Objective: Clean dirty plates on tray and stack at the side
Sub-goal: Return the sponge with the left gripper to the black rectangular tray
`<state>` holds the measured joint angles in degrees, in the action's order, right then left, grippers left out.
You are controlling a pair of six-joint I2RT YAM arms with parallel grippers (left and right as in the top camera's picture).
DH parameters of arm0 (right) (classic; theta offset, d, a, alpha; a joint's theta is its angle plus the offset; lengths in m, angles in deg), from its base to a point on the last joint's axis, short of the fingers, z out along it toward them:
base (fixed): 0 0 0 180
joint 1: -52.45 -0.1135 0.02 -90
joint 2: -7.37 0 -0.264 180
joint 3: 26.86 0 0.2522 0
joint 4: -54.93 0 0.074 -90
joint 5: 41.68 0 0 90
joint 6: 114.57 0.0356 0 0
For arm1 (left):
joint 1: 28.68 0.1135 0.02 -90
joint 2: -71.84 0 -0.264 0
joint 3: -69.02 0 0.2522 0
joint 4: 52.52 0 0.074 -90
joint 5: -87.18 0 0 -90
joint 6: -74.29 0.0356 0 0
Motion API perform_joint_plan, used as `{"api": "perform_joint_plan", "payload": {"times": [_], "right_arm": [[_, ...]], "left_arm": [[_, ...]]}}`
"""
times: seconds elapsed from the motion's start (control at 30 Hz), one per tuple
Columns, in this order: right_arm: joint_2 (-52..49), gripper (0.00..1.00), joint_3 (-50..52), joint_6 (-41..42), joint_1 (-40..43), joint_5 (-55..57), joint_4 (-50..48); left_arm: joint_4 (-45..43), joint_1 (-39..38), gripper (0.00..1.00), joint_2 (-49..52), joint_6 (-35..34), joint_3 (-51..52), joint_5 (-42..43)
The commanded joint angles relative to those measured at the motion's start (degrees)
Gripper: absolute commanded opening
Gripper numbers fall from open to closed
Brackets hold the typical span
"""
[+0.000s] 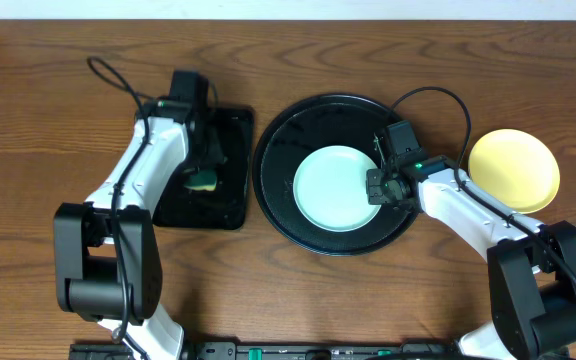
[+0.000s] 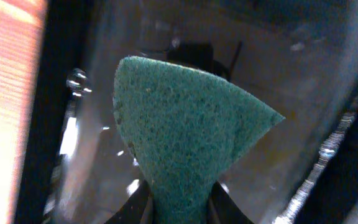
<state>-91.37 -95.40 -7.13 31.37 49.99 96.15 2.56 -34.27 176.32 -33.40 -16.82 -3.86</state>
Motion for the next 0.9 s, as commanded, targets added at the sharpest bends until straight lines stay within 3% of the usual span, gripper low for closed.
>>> {"api": "perform_joint_plan", "payload": {"times": [0.0, 0.1, 0.17, 0.3, 0.57, 0.63, 0.8, 0.87], "right_arm": [[-0.07, 0.01, 0.04, -2.29, 0.04, -2.16, 0.13], [-0.07, 0.01, 0.04, -2.29, 0.17, -2.16, 0.15], [-0.07, 0.01, 0.04, -2.29, 0.35, -2.16, 0.15], [-0.07, 0.01, 0.04, -2.29, 0.42, -2.16, 0.17], [-0.07, 0.01, 0.04, -2.27, 0.42, -2.14, 0.13], [-0.07, 0.01, 0.04, -2.29, 0.42, -2.14, 0.13], [-0.07, 0.01, 0.04, -2.27, 0.42, -2.16, -0.26], [-0.07, 0.01, 0.04, -2.27, 0.42, -2.14, -0.33]], "left_arm": [[-3.82, 0.33, 0.12, 0.33, 1.2, 5.25, 4.13], [-6.56, 0.15, 0.17, 0.33, 1.22, 7.78, 4.11], [-6.71, 0.15, 0.46, 0.33, 1.49, 8.0, 4.09], [-4.92, 0.15, 0.66, -0.76, 2.23, 6.75, 4.13], [1.16, 0.15, 0.73, -8.7, 2.86, 3.21, 4.11], [1.95, 0.15, 0.61, -10.45, 2.84, 3.21, 4.13], [2.21, 0.0, 0.12, -10.36, 2.84, 4.28, 4.35], [0.35, 0.0, 0.08, -9.16, 2.84, 6.08, 4.33]]}}
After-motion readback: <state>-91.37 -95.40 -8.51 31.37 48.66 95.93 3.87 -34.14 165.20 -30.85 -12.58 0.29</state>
